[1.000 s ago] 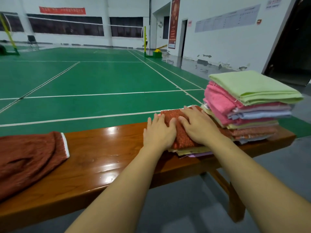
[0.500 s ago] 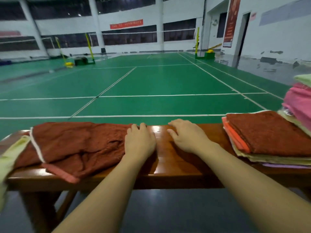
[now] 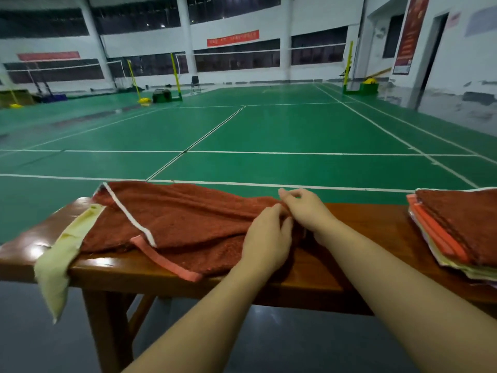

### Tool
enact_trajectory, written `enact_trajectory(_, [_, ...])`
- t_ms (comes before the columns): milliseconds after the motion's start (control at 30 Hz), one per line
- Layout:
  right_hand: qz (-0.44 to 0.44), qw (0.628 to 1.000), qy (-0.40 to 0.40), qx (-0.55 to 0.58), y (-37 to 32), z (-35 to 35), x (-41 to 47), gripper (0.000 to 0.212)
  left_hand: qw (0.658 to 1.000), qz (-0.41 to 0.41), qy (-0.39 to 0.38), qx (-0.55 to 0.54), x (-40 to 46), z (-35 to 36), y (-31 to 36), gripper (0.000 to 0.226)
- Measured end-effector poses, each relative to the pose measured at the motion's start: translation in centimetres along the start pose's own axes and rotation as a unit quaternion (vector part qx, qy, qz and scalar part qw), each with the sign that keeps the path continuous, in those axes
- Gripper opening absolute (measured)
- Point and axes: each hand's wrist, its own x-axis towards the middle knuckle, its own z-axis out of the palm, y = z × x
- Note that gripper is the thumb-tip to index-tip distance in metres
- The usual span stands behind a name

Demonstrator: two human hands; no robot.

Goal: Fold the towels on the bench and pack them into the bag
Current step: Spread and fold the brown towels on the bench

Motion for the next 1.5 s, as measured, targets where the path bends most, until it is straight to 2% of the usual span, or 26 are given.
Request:
enact_trajectory(100, [0.028,0.994,-0.015,0.105,1.2,-2.4,0.2,0.016,0.993,0.037,-0.09,-0.061,0.3,1.1,2.4,0.023])
enact_trajectory(200, [0.004,0.995,-0.006,0.103,2.5,-5.2,-0.2,0.016,0.984,0.065,-0.156,-0.057,0.9,0.8,3.6,0.026])
enact_trajectory(233, [-0.018,0.996,0.014,0.086,2.8,-6.1,-0.3,0.02,0.986,0.071,-0.14,-0.05,1.0,0.5,3.7,0.025])
enact_trajectory(300, [-0.076,0.996,0.028,0.04,3.2,-8.0,-0.7,0.026,0.996,0.074,-0.048,-0.023,1.6,-0.2,3.8,0.024])
enact_trajectory(367, [-0.13,0.991,-0.01,0.008,3.0,-9.7,-1.8,0.03,0.996,0.069,0.045,-0.03,2.4,-0.8,3.7,0.021])
enact_trajectory(433, [-0.145,0.985,-0.086,0.039,2.7,-11.2,-3.3,0.034,0.992,0.072,0.064,-0.083,3.2,-1.1,3.3,0.019])
enact_trajectory(467, [-0.136,0.979,-0.132,0.075,2.4,-11.8,-4.2,0.035,0.99,0.075,0.044,-0.112,3.5,-1.0,3.2,0.02])
enact_trajectory(533, [-0.107,0.965,-0.203,0.124,2.0,-12.9,-5.7,0.033,0.981,0.079,-0.05,-0.171,3.8,-0.7,3.2,0.026])
enact_trajectory(600, [-0.104,0.963,-0.219,0.118,1.7,-13.7,-6.6,0.03,0.96,0.087,-0.163,-0.211,3.7,-0.2,3.8,0.027])
enact_trajectory(667, [-0.111,0.967,-0.197,0.118,1.6,-14.4,-7.0,0.028,0.945,0.085,-0.221,-0.225,3.6,0.3,4.5,0.035])
enact_trajectory(767, [-0.101,0.975,-0.159,0.115,1.8,-15.8,-7.3,0.029,0.953,0.092,-0.21,-0.2,3.8,0.2,5.5,0.05])
enact_trajectory(867, [-0.063,0.985,-0.147,0.068,2.5,-17.0,-7.1,0.031,0.964,0.119,-0.18,-0.154,4.6,0.0,5.6,0.047])
enact_trajectory(967, [-0.061,0.987,-0.122,-0.085,3.0,-18.1,-6.3,0.033,0.96,0.109,-0.239,-0.096,5.5,-0.3,5.6,0.046])
enact_trajectory(1033, [-0.044,0.981,-0.128,-0.141,3.1,-18.7,-5.7,0.048,0.957,0.109,-0.269,-0.029,6.4,-0.8,5.3,0.052])
enact_trajectory(1100, [-0.021,0.978,-0.142,-0.15,3.1,-19.0,-5.2,0.064,0.964,0.119,-0.237,0.003,7.7,-1.5,4.7,0.055])
enact_trajectory(1167, [-0.008,0.979,-0.145,-0.143,3.0,-19.1,-4.8,0.077,0.982,0.117,-0.148,-0.013,8.9,-2.4,4.2,0.053])
enact_trajectory(1233, [-0.006,0.985,-0.125,-0.116,2.7,-19.3,-4.2,0.079,0.994,0.09,-0.047,-0.047,10.1,-3.4,3.5,0.051])
enact_trajectory(1300, [-0.015,0.993,-0.072,-0.09,2.0,-20.1,-3.5,0.074,0.997,0.05,0.007,-0.062,11.3,-5.0,2.6,0.048])
enact_trajectory(1433, [-0.068,0.975,0.013,-0.209,0.3,-22.2,-2.1,0.063,0.998,0.026,-0.033,0.042,12.7,-8.4,1.4,0.043])
enact_trajectory(1500, [-0.09,0.965,0.023,-0.247,-0.8,-22.9,-1.6,0.058,0.998,0.017,-0.053,0.042,12.6,-9.3,2.4,0.039])
